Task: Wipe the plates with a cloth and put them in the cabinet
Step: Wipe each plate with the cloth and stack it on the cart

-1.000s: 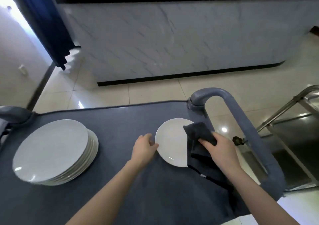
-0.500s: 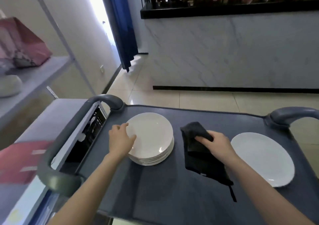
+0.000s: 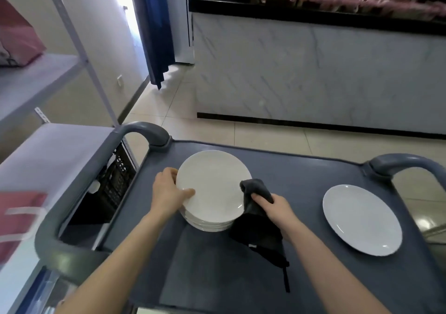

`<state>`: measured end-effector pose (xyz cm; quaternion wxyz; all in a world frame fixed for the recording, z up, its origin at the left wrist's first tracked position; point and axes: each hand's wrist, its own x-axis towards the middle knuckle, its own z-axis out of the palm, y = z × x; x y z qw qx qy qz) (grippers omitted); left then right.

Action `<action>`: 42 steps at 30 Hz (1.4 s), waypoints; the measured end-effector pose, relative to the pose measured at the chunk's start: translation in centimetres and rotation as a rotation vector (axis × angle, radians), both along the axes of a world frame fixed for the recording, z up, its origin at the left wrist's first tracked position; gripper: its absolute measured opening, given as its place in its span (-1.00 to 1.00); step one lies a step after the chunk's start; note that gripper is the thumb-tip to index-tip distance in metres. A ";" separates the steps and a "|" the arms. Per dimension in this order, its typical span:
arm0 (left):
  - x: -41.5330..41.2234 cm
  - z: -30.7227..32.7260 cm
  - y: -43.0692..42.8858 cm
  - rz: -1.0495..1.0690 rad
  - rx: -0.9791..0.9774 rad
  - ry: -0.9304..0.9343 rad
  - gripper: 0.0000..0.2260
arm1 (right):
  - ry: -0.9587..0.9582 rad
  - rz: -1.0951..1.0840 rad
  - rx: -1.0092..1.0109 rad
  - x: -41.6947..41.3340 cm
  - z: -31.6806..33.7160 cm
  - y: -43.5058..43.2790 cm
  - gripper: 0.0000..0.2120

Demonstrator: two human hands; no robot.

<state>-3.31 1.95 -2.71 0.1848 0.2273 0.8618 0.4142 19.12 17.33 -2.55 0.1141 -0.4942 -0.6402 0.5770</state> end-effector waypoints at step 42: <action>21.9 4.7 16.7 -0.343 0.611 -0.783 -0.65 | -0.191 0.664 0.979 14.7 7.3 13.8 -0.40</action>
